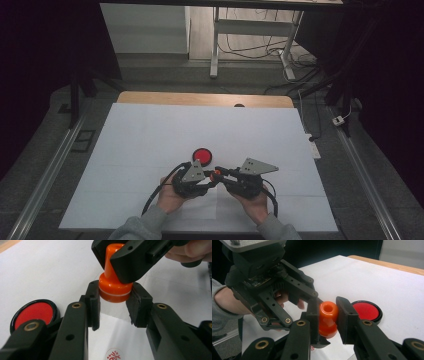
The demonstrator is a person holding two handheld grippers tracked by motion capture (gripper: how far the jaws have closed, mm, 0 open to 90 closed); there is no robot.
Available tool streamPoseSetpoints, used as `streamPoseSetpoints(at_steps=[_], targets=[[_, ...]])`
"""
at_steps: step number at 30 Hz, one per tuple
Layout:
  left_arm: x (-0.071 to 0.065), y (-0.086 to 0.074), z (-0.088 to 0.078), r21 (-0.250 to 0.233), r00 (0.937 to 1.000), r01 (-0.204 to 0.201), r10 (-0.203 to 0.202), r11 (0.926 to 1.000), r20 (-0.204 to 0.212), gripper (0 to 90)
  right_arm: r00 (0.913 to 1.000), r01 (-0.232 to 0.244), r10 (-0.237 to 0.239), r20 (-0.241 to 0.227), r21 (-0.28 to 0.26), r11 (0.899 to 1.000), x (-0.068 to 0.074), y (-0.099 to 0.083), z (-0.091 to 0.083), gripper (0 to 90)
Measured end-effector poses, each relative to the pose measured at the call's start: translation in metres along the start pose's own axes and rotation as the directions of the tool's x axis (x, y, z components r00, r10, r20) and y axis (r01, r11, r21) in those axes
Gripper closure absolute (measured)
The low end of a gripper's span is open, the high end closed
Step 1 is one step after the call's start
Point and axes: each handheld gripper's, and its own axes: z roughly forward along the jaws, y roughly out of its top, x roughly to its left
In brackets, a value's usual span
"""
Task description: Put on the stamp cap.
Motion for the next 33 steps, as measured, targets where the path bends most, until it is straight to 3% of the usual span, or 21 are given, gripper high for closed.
streamPoseSetpoints(at_steps=[18, 25, 29, 33], targets=[[0.002, 0.0, -0.001, -0.02, 0.9996, 0.028, -0.028, 0.9994, 0.003, 54.6, 1.0, 0.0, 0.0, -0.004, 0.004, 1.0, 0.0, -0.001, 0.001, 73.6], [0.003, -0.001, -0.002, -0.017, 0.9993, 0.037, -0.037, 0.9992, 0.009, 44.7, 1.0, -0.001, 0.001, 0.002, 0.001, 1.0, -0.001, 0.0, 0.0, 73.6], [0.003, -0.001, -0.005, -0.007, 0.999, 0.04, -0.04, 0.9992, 0.021, 30.4, 1.0, -0.003, 0.003, 0.008, -0.002, 1.0, -0.003, 0.0, -0.002, 73.6], [0.003, -0.001, -0.011, -0.005, 0.9983, 0.054, -0.054, 0.9985, 0.022, 24.5, 0.9999, -0.005, 0.005, 0.014, -0.004, 1.0, -0.005, 0.0, -0.003, 73.6]])
